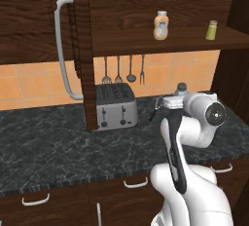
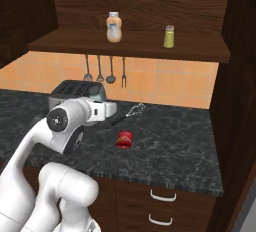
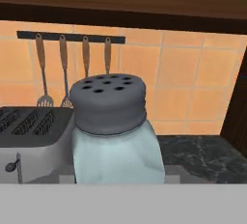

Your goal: Put the shaker and condiment bottle from the counter next to their counterparts in the cabinet.

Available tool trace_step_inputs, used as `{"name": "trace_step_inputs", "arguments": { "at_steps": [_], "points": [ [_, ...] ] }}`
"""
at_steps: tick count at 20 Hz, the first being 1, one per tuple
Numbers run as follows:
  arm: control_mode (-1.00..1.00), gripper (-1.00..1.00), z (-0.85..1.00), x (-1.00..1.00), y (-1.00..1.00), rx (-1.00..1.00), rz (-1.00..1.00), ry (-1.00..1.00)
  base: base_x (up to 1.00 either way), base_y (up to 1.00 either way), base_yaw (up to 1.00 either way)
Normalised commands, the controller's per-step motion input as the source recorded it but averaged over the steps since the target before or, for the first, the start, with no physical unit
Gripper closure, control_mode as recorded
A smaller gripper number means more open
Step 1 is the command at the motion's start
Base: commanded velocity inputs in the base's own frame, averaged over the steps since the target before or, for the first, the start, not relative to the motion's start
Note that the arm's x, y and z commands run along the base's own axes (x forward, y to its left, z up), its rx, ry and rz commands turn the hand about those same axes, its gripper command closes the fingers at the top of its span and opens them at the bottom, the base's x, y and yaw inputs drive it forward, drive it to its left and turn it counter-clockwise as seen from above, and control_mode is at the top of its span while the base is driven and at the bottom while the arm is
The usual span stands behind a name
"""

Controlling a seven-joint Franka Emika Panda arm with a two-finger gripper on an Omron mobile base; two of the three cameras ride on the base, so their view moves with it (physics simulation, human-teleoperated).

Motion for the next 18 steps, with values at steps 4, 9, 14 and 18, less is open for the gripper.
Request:
{"name": "trace_step_inputs", "arguments": {
  "at_steps": [4, 9, 14, 18],
  "points": [
    [-1.00, 1.00, 0.32, -0.18, -0.29, -0.21, -0.29, 0.01, 0.00, 0.00, 0.00],
    [-1.00, 1.00, 0.06, -0.36, -0.40, -0.11, -0.18, 0.03, 0.00, 0.00, 0.00],
    [-1.00, 1.00, 0.45, -0.28, -0.18, -0.01, -0.15, 0.00, 0.00, 0.00, 0.00],
    [-1.00, 1.00, 0.82, -0.14, -0.10, 0.06, -0.14, 0.00, 0.00, 0.00, 0.00]
  ]
}}
